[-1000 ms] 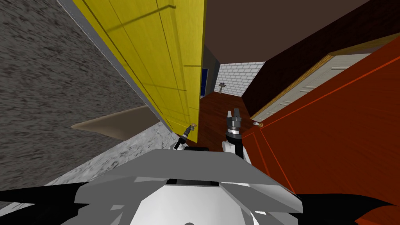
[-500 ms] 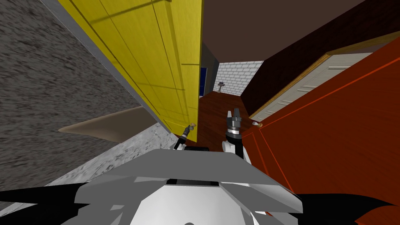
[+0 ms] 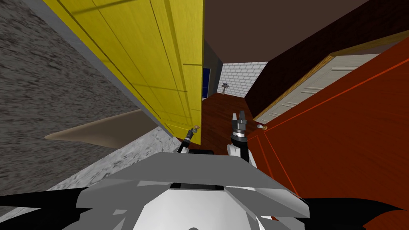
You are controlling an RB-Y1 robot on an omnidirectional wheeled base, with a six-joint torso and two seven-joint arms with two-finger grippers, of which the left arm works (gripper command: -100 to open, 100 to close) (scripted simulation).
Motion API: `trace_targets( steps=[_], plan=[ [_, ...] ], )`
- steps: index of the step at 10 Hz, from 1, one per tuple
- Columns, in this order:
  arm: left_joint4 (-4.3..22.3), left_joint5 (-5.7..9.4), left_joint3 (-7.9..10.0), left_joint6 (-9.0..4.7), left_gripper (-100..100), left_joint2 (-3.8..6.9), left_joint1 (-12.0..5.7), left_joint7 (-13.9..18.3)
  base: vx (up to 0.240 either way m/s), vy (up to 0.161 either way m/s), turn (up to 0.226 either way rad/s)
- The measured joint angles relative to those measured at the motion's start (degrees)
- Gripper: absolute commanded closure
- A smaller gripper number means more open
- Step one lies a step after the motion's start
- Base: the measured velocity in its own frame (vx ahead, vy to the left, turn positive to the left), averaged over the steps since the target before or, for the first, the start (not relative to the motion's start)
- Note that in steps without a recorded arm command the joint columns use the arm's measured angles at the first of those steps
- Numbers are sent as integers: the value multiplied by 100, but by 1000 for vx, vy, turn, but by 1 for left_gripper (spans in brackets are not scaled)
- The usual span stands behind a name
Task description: Push the door open
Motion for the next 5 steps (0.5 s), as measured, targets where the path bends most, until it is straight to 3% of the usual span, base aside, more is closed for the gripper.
trace_targets(
  steps=[3,5],
  plan=[
    [58,138,44,7,100,-10,-39,355,35,-24,-45],
    [228,286,88,-88,100,-52,-99,710,50,-22,-37]
  ],
)
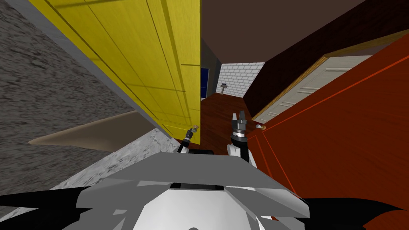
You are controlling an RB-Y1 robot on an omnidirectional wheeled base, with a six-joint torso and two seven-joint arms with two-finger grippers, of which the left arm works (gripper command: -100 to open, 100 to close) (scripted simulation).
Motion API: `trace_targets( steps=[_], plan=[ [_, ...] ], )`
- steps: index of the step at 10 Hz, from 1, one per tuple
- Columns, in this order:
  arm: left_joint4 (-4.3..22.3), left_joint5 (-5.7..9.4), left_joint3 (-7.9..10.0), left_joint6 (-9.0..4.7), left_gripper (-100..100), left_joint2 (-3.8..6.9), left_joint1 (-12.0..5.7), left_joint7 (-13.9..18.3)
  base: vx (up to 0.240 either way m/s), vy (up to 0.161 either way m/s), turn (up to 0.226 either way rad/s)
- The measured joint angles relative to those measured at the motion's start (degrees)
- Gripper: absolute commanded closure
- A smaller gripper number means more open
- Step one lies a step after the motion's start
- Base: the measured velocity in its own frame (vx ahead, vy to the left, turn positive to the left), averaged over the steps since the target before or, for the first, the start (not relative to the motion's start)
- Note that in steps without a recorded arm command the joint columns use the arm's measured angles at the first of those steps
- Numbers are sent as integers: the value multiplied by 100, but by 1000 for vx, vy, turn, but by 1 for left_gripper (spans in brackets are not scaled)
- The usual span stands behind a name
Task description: Push the door open
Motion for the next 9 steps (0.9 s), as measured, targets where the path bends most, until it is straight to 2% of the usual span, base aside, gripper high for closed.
trace_targets(
  steps=[1,2,3,4,5,6,7,8,9],
  plan=[
    [71,39,10,-42,100,-21,-26,136,21,-14,-4],
    [-100,50,12,9,100,4,73,170,25,-17,-37],
    [-164,108,32,75,100,6,91,272,51,-28,-63],
    [3,190,62,17,100,-43,18,436,45,-21,-31],
    [-117,233,75,52,100,-16,86,559,47,-23,-51],
    [41,292,84,-13,100,-37,13,744,29,-22,-18],
    [-24,333,104,16,100,-25,33,858,13,-9,7],
    [-278,344,109,121,100,15,167,863,23,-12,-31],
    [-346,393,120,160,100,12,220,955,21,-10,-13]
  ],
)
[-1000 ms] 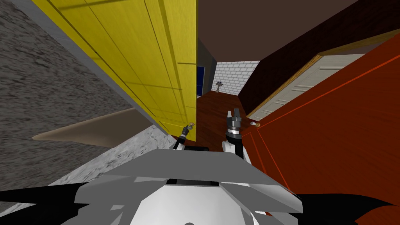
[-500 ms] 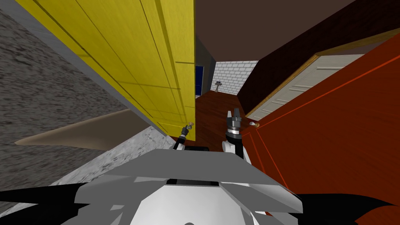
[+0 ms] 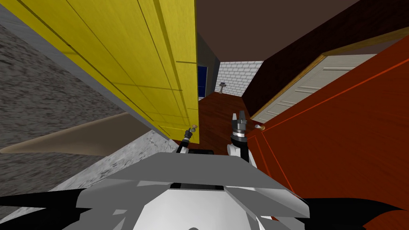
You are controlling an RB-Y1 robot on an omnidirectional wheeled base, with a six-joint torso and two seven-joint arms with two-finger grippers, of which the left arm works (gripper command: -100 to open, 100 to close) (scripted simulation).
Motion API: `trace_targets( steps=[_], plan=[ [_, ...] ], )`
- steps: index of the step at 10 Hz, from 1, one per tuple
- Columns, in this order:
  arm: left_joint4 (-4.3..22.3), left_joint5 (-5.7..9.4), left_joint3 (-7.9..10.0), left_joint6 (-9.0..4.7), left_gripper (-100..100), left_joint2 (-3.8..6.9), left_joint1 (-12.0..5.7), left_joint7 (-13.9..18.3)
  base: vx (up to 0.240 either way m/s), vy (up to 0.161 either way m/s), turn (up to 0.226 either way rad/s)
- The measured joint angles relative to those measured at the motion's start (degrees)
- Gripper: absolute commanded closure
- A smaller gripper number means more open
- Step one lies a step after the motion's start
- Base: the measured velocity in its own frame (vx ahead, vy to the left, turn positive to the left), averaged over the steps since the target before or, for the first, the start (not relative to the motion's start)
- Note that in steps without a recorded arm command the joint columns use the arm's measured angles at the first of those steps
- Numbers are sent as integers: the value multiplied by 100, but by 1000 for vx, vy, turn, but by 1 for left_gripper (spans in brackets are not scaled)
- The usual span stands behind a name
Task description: Push the door open
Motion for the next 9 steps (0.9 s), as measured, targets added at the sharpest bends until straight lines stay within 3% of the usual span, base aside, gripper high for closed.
trace_targets(
  steps=[1,7,9],
  plan=[
    [209,32,13,-65,100,-55,-112,106,34,-14,-54],
    [72,297,85,-40,100,-52,23,798,31,-18,-24],
    [252,309,86,-92,100,-84,-93,874,9,-6,-25]
  ],
)
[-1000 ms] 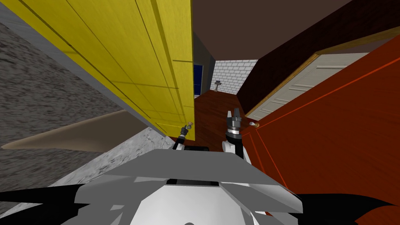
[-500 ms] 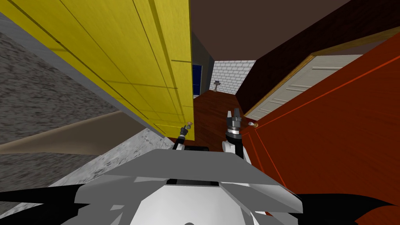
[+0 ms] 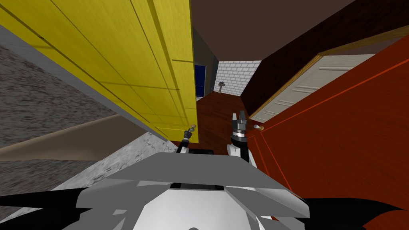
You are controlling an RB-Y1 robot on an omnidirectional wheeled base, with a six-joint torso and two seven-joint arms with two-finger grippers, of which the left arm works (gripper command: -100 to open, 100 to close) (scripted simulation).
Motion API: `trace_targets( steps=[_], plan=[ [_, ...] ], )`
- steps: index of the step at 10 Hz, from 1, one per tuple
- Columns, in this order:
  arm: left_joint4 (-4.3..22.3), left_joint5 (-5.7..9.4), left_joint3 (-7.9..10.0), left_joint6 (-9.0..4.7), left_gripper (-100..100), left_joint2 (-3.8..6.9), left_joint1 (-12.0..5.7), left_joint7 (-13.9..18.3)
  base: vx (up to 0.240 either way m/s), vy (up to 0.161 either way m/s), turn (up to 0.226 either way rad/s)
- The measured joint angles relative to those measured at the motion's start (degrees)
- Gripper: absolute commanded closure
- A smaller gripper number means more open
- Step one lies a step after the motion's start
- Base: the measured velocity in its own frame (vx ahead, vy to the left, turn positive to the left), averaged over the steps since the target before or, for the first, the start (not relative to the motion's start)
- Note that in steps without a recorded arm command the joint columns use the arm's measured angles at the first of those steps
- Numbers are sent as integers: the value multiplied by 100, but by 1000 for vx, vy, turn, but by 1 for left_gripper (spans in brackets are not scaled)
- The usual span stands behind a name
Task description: Push the door open
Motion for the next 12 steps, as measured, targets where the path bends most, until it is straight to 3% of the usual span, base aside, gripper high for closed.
trace_targets(
  steps=[1,2,6,7,9,10,11,12],
  plan=[
    [-120,49,15,34,100,23,79,100,35,-22,-39],
    [51,122,39,-6,100,-25,-18,268,40,-20,-19],
    [-124,286,72,37,100,10,119,804,34,-17,-30],
    [-232,322,99,95,-100,-30,185,836,-1,16,-27],
    [-350,490,16,93,-100,-3,318,1025,-64,54,-12],
    [-326,585,-25,1,-100,10,308,1177,-92,72,-21],
    [-529,692,-76,-8,-100,28,456,1280,-61,54,-1],
    [-521,729,-124,-56,-100,24,491,1364,-62,33,-8]
  ],
)
